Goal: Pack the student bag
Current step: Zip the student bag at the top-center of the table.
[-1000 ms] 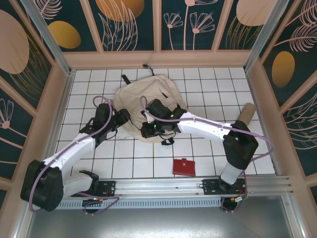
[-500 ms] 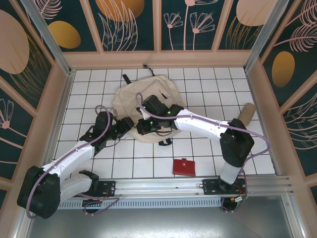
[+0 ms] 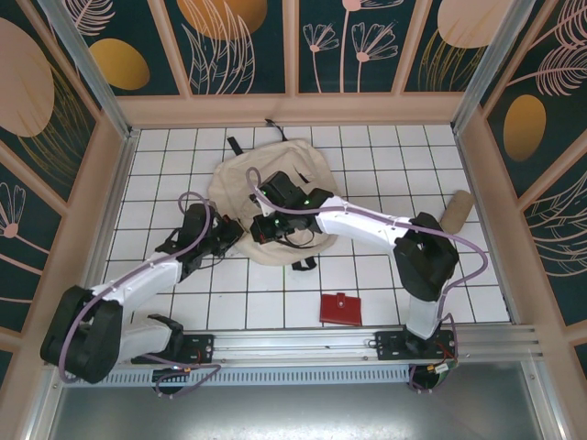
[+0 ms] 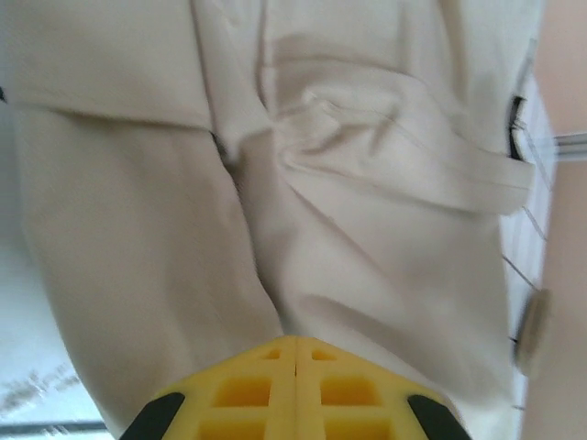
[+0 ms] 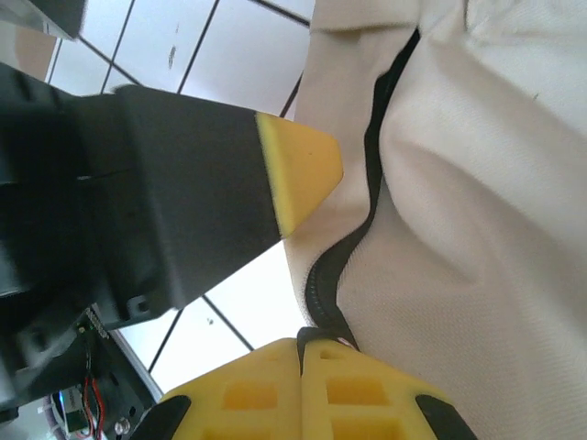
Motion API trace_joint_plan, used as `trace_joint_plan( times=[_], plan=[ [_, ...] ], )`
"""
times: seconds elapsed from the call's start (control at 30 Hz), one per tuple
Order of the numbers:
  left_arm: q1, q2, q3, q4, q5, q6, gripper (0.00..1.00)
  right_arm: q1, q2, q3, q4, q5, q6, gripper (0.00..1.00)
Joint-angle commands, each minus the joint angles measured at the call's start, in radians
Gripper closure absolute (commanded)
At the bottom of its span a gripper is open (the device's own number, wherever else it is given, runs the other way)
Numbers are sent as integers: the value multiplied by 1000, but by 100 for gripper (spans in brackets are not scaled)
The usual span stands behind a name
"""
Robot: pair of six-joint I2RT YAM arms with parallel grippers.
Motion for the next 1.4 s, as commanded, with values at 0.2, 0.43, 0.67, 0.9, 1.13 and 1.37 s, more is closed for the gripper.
trace_joint_plan(
  times=[0.2,0.43,0.67,0.9,1.13,1.37],
  plan=[
    [96,133,149,74,-100,155,100,-37,141,268,-51,-21,-72,100],
    [124,66,167,-35,-148,178,85,-34,199,330,-53,-35,-42,100],
    [123,-104,83,-195,-12,156,52,-28,73,135,-41,-79,17,100],
    [115,-181,22,-214,141,82,43,-12,27,28,-32,-163,37,100],
    [91,-114,15,-155,170,60,44,14,24,-15,10,-237,45,100],
    [73,-65,-7,-94,188,35,57,19,22,-31,16,-206,57,100]
  ],
)
